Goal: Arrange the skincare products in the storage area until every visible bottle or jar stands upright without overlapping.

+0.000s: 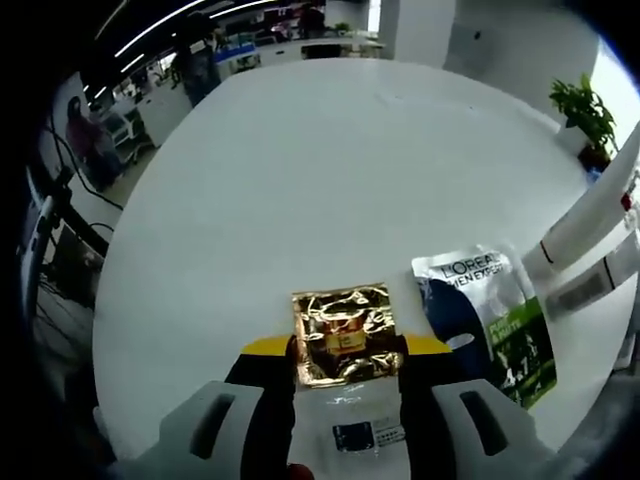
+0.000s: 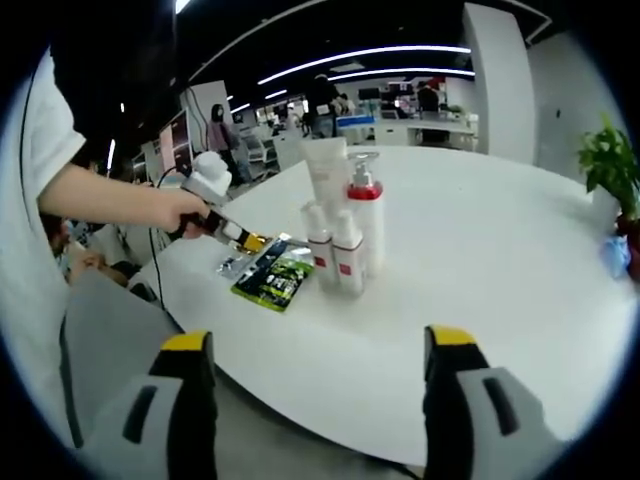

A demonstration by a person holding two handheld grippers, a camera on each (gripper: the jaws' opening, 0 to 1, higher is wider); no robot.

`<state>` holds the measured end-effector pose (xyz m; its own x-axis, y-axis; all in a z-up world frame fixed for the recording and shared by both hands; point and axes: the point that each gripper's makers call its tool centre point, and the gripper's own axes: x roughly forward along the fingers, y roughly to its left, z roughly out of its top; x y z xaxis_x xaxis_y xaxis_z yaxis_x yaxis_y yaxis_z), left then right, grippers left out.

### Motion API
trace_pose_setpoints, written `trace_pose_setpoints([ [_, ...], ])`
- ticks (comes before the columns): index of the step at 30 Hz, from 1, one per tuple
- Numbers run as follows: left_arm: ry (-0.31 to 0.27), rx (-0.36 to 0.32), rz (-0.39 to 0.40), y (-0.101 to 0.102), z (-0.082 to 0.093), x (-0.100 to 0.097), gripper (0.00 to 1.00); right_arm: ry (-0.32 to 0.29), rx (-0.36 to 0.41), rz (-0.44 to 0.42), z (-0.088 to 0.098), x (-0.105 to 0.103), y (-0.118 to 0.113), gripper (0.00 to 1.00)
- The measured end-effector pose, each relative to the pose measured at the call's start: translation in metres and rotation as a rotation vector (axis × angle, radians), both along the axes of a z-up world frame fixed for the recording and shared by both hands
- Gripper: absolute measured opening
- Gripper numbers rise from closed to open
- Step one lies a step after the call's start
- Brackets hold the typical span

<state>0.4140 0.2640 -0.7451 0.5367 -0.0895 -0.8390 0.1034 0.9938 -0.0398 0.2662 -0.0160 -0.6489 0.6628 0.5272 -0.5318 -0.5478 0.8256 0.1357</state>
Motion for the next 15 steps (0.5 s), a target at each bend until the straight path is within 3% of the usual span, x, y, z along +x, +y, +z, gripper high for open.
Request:
trace_pose_setpoints([
  [15, 0.020, -0.022, -0.015, -0.0037, 0.0014, -0.0060, 0.48, -0.011, -0.009, 0.001, 0.0008, 0.0001, -0.0002, 0.87],
])
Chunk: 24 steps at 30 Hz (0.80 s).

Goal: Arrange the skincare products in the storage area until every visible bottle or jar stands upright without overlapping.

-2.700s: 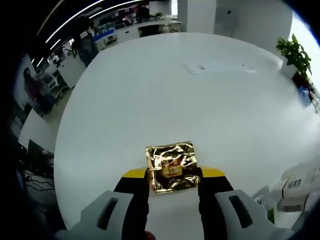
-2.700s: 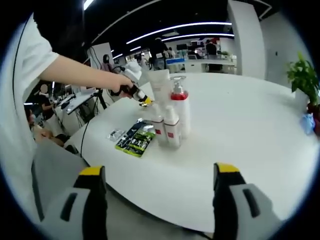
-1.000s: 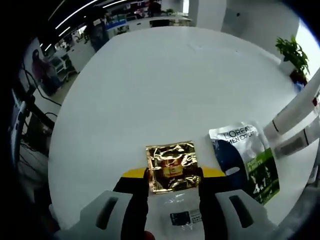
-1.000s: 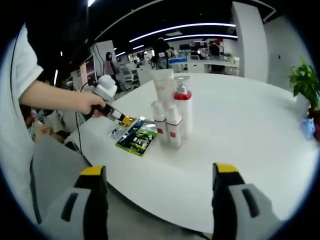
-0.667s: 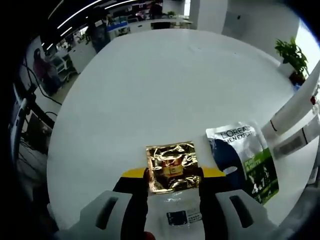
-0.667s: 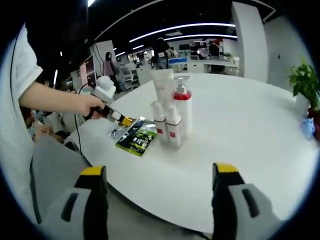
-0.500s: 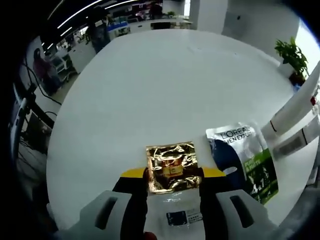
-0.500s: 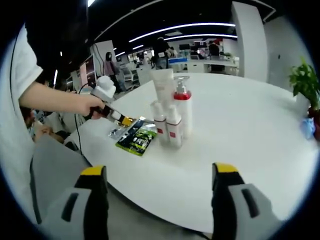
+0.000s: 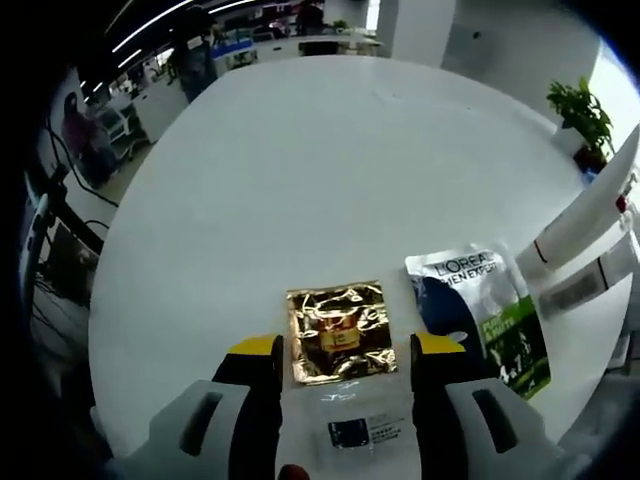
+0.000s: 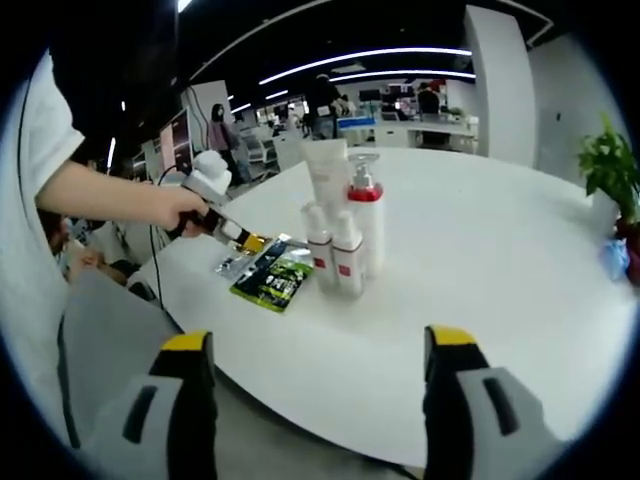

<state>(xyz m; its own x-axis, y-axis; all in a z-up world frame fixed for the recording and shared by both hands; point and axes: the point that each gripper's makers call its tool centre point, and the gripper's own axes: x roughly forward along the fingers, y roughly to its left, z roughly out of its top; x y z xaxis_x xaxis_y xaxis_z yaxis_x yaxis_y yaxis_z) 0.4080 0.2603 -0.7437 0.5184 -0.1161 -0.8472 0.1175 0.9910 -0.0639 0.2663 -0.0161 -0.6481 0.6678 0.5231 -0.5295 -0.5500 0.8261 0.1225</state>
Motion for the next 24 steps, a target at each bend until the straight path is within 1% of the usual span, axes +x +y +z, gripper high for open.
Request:
trace_pose_setpoints([
  [5, -0.001, -0.011, 0.000, 0.001, 0.003, -0.003, 0.50, -0.005, -0.009, 0.007, 0.000, 0.000, 0.001, 0.87],
  [7, 0.006, -0.023, 0.000, 0.001, 0.004, -0.005, 0.52, -0.012, -0.014, 0.005, 0.001, 0.000, 0.000, 0.88],
  [11, 0.002, -0.024, -0.002, 0.004, 0.008, -0.010, 0.53, -0.021, -0.017, 0.002, 0.002, 0.001, 0.000, 0.88],
  [14, 0.000, -0.022, -0.007, 0.006, 0.011, -0.014, 0.56, -0.029, -0.017, 0.001, 0.003, 0.001, -0.001, 0.88],
  [18, 0.000, -0.035, -0.023, 0.005, 0.013, -0.021, 0.62, -0.039, -0.015, -0.001, 0.005, 0.002, -0.001, 0.88],
  [24, -0.008, -0.058, -0.021, 0.003, 0.020, -0.034, 0.65, -0.051, -0.002, -0.006, 0.008, 0.003, -0.001, 0.88],
])
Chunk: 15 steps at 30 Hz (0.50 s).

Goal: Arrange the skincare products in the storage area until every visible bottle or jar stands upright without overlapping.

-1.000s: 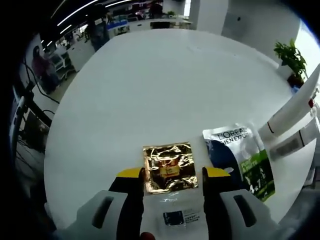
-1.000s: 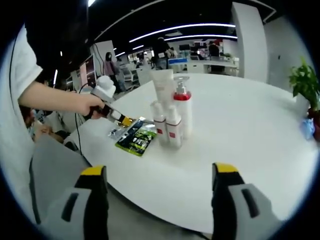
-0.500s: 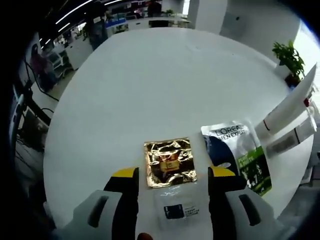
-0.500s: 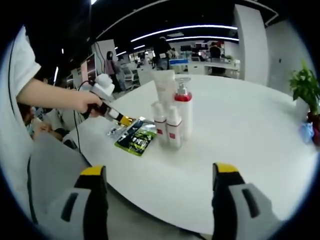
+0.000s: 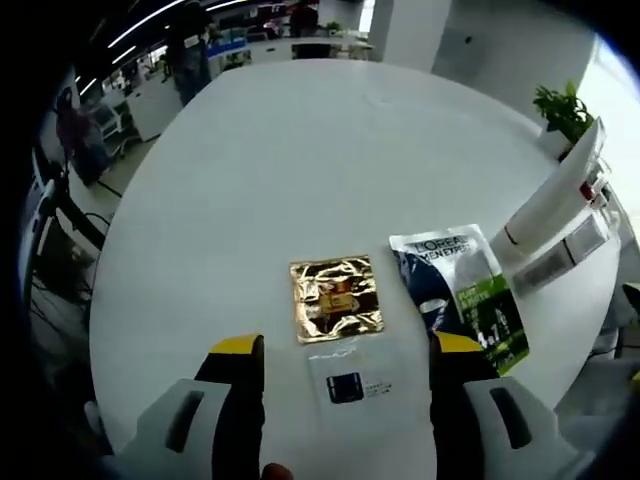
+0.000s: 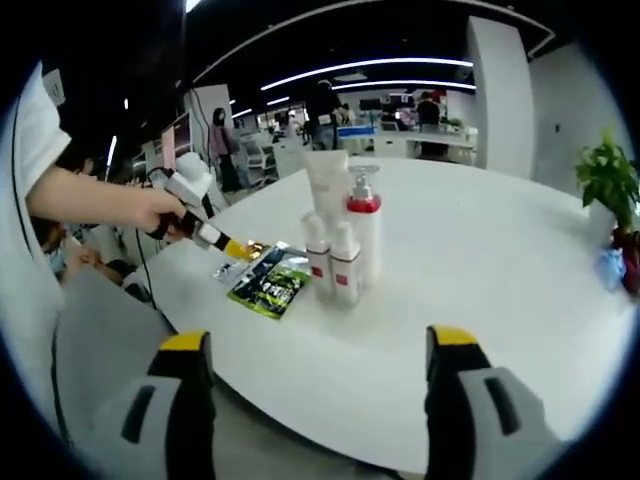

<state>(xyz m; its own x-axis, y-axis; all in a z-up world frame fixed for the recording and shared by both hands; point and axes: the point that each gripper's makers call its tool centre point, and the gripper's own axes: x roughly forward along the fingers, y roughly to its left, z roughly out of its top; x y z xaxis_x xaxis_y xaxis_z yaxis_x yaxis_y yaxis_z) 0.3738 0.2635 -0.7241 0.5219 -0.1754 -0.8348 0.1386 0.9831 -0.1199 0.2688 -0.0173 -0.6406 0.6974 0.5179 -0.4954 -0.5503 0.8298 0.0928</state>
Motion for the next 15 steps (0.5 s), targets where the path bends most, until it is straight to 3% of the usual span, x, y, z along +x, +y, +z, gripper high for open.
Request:
trace_pose_setpoints([
  [8, -0.029, 0.004, -0.022, 0.001, 0.011, -0.020, 0.68, -0.013, 0.006, 0.008, 0.002, -0.001, 0.002, 0.89],
  [15, -0.095, 0.013, -0.077, 0.000, 0.022, -0.045, 0.74, -0.013, 0.012, 0.003, 0.002, -0.001, 0.002, 0.89],
])
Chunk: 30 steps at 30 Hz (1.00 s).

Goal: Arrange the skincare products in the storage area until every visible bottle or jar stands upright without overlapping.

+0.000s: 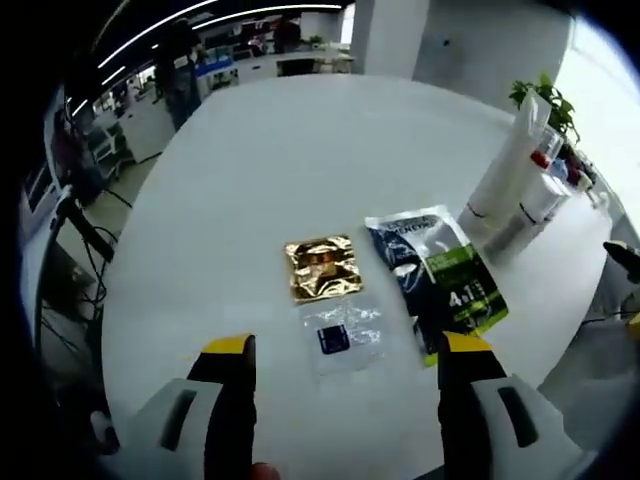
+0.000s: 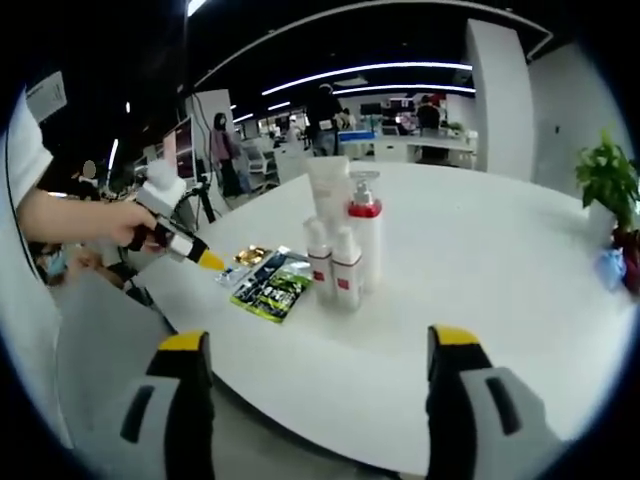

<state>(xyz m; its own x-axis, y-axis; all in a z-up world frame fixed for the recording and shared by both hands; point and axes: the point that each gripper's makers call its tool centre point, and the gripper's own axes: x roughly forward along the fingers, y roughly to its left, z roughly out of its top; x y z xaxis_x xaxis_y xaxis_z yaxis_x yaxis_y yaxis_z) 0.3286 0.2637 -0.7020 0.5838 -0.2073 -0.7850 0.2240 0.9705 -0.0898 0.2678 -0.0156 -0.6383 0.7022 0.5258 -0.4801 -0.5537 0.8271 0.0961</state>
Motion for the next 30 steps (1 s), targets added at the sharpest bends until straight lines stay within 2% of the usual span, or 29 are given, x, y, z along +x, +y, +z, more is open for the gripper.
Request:
trace_pose_setpoints([
  [7, -0.083, -0.045, -0.011, 0.000, 0.016, -0.019, 0.84, -0.003, 0.000, 0.007, 0.001, -0.001, 0.001, 0.89],
  [13, -0.159, -0.088, -0.042, -0.011, 0.033, -0.031, 0.93, -0.013, 0.006, 0.003, 0.003, -0.001, 0.001, 0.89],
  [15, -0.204, -0.099, -0.059, -0.016, 0.041, -0.032, 0.95, -0.016, 0.006, 0.007, 0.003, -0.002, 0.001, 0.89],
  [18, -0.283, -0.048, -0.101, -0.019, 0.051, -0.034, 0.97, -0.018, 0.001, 0.015, 0.003, -0.002, 0.003, 0.89],
  [21, -0.275, -0.055, -0.131, -0.025, 0.054, -0.043, 0.97, -0.022, 0.000, 0.015, 0.004, -0.002, 0.002, 0.89],
  [26, -0.305, -0.075, -0.134, -0.024, 0.061, -0.048, 0.97, -0.029, 0.000, 0.004, 0.005, -0.002, 0.001, 0.89],
  [28, -0.368, -0.015, -0.182, -0.025, 0.068, -0.044, 0.97, -0.031, -0.003, 0.003, 0.005, -0.002, 0.000, 0.89],
  [30, -0.385, 0.009, -0.188, -0.026, 0.067, -0.044, 0.97, -0.030, -0.006, 0.006, 0.005, -0.002, 0.001, 0.89],
])
